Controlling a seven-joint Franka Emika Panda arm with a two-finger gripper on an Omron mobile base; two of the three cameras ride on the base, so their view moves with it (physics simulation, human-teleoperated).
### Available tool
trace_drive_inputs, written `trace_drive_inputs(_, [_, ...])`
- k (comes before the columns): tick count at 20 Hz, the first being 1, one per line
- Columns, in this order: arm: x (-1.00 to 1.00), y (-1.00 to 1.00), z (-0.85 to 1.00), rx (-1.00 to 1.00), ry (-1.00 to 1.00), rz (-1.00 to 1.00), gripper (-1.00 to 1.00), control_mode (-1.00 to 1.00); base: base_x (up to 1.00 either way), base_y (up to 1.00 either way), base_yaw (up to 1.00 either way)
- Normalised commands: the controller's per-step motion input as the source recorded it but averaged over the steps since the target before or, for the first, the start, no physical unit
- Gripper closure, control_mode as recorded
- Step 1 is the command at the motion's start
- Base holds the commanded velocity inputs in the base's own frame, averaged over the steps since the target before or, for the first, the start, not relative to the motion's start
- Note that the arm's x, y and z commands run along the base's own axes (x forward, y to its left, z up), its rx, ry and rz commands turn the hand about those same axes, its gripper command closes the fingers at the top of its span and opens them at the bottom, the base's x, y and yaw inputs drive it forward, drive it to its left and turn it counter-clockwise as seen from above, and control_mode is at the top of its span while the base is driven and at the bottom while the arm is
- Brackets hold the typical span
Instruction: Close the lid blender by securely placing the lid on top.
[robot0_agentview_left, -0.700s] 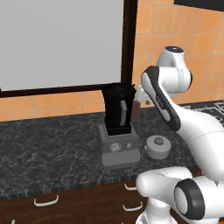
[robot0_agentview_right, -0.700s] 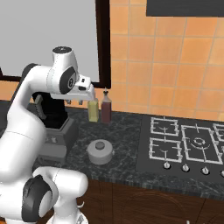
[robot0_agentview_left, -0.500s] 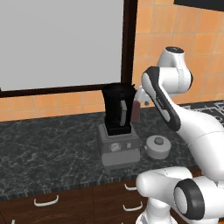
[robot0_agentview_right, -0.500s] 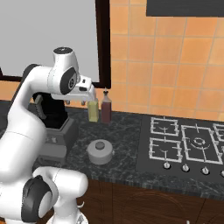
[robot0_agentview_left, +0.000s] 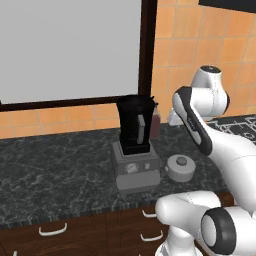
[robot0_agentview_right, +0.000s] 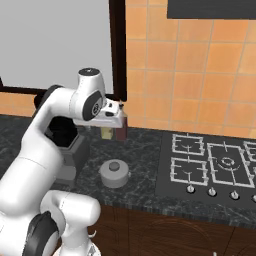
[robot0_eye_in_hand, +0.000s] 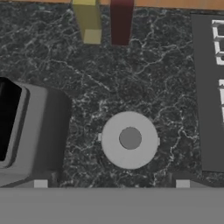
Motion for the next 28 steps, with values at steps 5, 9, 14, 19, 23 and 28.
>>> trace_drive_inputs(5, [-0.04, -0.05, -0.51, -0.05, 0.02, -0.01, -1.0, -1.0, 0.0, 0.0, 0.0])
trace_drive_inputs(9, [-0.01, 0.0, -0.43, -0.01, 0.02, -0.01, -1.0, -1.0, 0.0, 0.0, 0.0])
trace_drive_inputs(14, [-0.04, -0.06, -0.41, 0.0, 0.0, 0.0, -1.0, -1.0, 0.0, 0.0, 0.0])
trace_drive_inputs(19, [-0.02, -0.1, -0.38, 0.0, 0.0, 0.0, -1.0, -1.0, 0.0, 0.0, 0.0])
trace_drive_inputs(23, [0.0, -0.08, -0.33, 0.0, 0.0, 0.0, -1.0, -1.0, 0.0, 0.0, 0.0])
trace_drive_inputs(28, [0.0, -0.05, -0.33, 0.0, 0.0, 0.0, -1.0, -1.0, 0.0, 0.0, 0.0])
